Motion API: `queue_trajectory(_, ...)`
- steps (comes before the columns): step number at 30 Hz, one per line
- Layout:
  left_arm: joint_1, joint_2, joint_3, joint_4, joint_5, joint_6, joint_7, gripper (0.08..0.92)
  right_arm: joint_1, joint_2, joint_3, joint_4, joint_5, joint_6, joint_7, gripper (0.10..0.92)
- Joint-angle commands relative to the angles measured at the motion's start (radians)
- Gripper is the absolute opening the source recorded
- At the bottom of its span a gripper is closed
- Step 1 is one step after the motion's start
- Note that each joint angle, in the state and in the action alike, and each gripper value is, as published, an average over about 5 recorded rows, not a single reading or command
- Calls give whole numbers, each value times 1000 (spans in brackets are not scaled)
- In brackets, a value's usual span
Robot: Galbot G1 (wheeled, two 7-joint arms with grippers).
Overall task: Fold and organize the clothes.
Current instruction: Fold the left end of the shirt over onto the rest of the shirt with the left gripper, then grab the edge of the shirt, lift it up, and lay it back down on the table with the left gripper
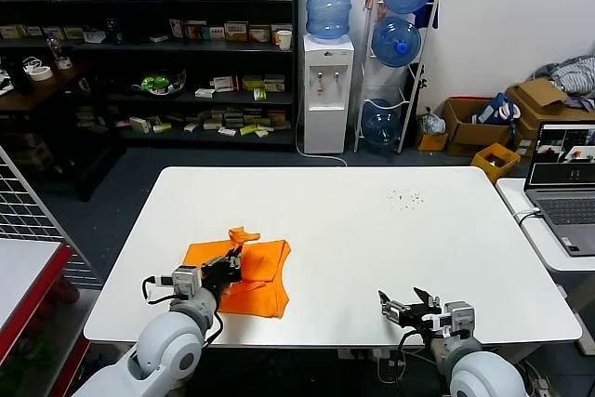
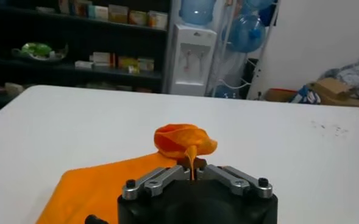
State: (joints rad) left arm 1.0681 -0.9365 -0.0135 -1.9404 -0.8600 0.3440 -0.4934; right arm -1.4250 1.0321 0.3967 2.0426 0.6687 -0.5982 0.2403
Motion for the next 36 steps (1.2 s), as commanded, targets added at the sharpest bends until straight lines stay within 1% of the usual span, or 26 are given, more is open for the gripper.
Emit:
queue_trajectory(1,-52,-67,67,37,20,31,-7,107,2,1,-1,-3,3,-2,1,823)
queue_trajectory(4,-32,-55,52,28,17,38,7,140,5,-2,-2,-5,5,-2,1,823)
queue_trajectory(8,8,-15,10,-17,-34,45,0,251,7,-3,-5,-7,7,-2,1,823)
queue_trajectory(12,69,61,-72,-79,-120,54,-10,363,10,-8,-7,-10,10,-1,-1,823)
queue_trajectory(15,107,126,-152,-81,-152,55,3,450,13,-9,-11,-10,12,0,-2,823)
queue_trajectory(16,118,147,-181,-70,-157,55,15,476,14,-9,-13,-9,12,0,-2,823)
queue_trajectory(18,139,196,-242,-24,-165,48,65,537,16,-9,-15,-6,14,-1,-2,823)
queue_trajectory(21,158,266,-289,73,-162,15,176,623,16,-8,-15,-4,15,0,-3,823)
queue_trajectory(23,157,296,-288,139,-155,-8,249,684,16,-7,-15,-4,15,1,-4,823)
queue_trajectory(26,150,310,-273,211,-149,-21,322,764,15,-6,-15,-4,15,2,-5,823)
queue_trajectory(29,142,302,-250,244,-142,-22,351,812,13,-6,-13,-2,16,1,-5,823)
queue_trajectory(36,118,268,-204,291,-102,-21,381,823,1,-8,-1,1,17,1,-5,823)
